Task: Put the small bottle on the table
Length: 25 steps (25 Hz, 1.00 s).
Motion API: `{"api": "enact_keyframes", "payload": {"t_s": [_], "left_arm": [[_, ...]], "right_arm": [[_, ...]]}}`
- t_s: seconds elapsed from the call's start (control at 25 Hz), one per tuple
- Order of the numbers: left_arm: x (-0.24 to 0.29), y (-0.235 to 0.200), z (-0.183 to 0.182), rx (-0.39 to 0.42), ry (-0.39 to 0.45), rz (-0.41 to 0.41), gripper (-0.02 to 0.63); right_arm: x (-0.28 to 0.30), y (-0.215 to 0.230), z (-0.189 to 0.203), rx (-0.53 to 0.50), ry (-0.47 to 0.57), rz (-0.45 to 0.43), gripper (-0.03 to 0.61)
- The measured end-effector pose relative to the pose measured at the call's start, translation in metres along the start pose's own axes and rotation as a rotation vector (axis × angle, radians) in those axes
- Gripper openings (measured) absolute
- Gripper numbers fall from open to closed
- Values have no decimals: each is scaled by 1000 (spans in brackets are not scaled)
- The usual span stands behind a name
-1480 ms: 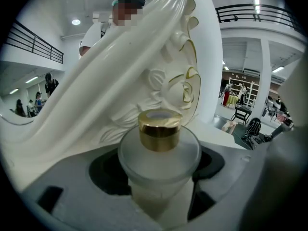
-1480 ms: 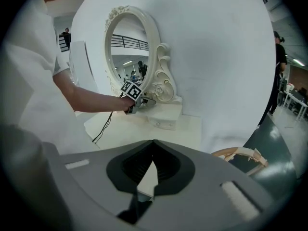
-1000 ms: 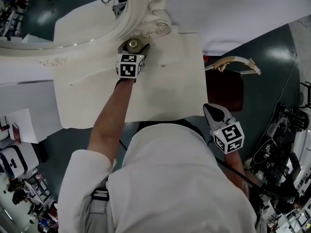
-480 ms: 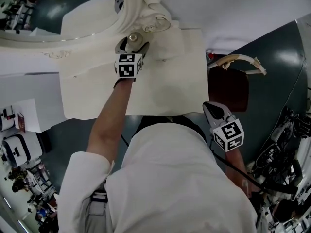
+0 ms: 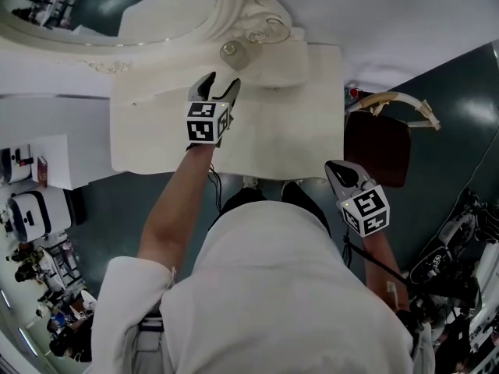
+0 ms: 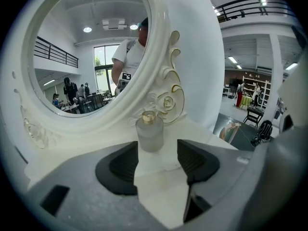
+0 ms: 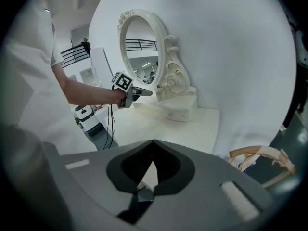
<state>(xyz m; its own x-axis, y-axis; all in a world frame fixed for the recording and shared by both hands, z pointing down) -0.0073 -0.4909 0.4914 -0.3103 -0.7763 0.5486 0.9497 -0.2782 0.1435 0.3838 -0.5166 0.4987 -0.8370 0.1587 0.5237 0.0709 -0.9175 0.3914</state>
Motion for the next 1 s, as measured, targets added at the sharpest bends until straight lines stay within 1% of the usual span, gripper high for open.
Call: {"api": "enact_keyframes", "payload": {"t_s": [0.2,0.28,0.32,0.48,0.64,0.72,0.84,1.0], "left_arm": [[-47,1,14,-28,30,2,96],[-67,-1,20,-51,49,9,26],[-78,-3,22,-66,57,17,2],[-126,-16,38,-132,86,73,2],[-178,-37,62,-168,93,141,2],[-208,-48,75,-163,90,175,2],[-259,-65,96,-129,86,225,2],[-285,-81,120,-104,75,297,2]], "right_arm": [[15,-22,-7,-40,-7,-31,2],[23,-32,-13,-66,-21,-45,2],[28,-37,-17,-81,-28,-51,2],[54,-65,-33,-142,-39,-70,2],[84,-106,-46,-195,-41,-83,2],[95,-134,-50,-216,-40,-80,2],[108,-184,-54,-239,-34,-69,2],[134,-218,-55,-257,-28,-59,2]]}}
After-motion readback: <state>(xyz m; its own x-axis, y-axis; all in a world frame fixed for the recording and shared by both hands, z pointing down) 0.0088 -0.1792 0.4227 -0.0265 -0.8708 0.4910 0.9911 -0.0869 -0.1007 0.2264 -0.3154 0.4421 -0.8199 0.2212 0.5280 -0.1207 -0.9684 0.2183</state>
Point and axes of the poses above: the fingertips, and each gripper's own axes: x forward along the fingers, y to its right, z out of its underside, the point moved 10 cm from there along -x, backward along the fingers, and after that the axes turned 10 degrees about -z, right-handed, at the moved point
